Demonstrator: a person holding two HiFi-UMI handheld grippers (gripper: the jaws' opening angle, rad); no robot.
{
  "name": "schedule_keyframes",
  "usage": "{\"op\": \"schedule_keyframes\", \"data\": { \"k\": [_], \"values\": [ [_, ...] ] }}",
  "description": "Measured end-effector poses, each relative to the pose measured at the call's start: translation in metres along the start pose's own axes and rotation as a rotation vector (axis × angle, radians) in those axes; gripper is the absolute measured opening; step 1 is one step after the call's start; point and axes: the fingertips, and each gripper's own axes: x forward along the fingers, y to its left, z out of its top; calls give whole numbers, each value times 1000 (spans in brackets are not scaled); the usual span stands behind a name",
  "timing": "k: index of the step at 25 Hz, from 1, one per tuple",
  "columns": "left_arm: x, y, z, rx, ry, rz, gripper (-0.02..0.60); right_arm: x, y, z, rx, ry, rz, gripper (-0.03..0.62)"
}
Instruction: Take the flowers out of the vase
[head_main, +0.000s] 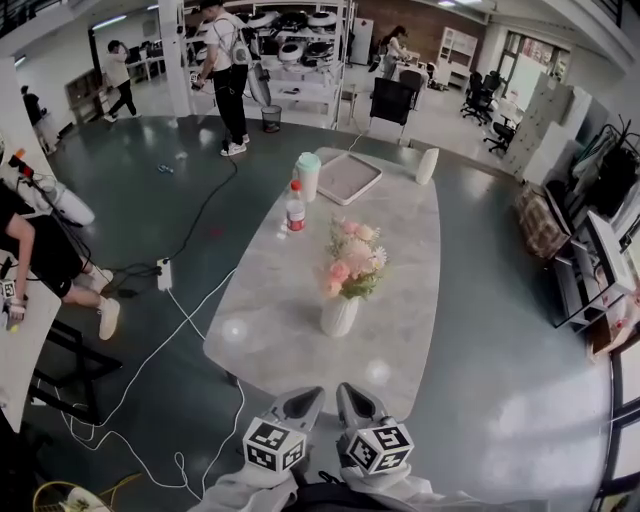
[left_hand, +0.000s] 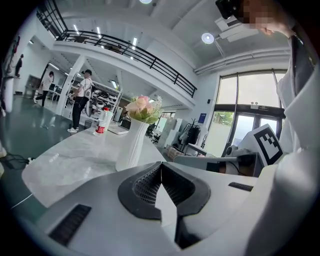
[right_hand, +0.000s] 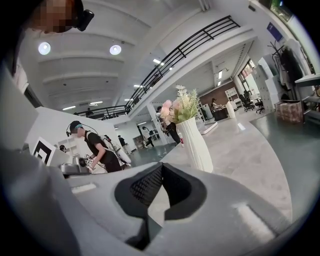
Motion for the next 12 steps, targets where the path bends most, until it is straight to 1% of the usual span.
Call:
{"op": "schedule_keyframes", "data": {
  "k": [12],
  "values": [
    [38,46,32,16,2,-54,3,57,-17,29,-2,-35,-52,0]
  ]
}}
